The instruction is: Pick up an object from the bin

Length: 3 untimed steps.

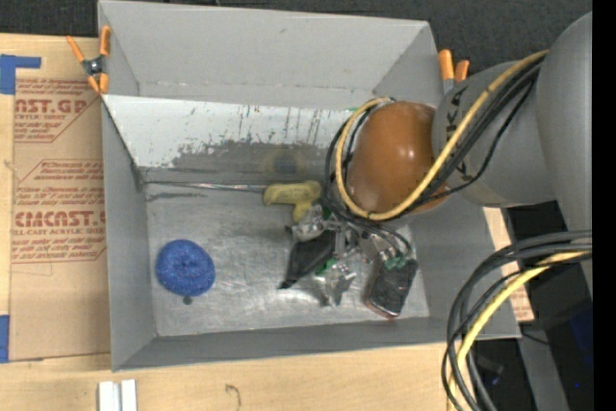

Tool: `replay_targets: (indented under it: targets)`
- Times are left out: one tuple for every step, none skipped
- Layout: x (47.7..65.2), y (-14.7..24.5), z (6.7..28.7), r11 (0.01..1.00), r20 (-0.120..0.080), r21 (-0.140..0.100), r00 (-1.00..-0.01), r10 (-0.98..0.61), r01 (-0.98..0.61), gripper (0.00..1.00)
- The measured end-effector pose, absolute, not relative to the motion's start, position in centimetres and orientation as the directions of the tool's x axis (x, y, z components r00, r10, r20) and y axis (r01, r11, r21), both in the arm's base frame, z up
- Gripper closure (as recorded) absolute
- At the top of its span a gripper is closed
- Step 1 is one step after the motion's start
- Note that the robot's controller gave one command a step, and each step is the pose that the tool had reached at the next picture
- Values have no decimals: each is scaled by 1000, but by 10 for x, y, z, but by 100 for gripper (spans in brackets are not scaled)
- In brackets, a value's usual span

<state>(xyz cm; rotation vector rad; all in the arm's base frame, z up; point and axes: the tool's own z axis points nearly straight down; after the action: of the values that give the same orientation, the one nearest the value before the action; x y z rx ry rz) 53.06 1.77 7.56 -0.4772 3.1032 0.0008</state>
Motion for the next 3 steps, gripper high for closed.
replay_targets:
  targets:
    - [535,19,70,952,-3,2,-952,-305,-305,0]
    - [531,18,111,953,-3,0,-953,-303,-303,0]
    - [538,20,74,953,-8,0,-953,-304,-304,100]
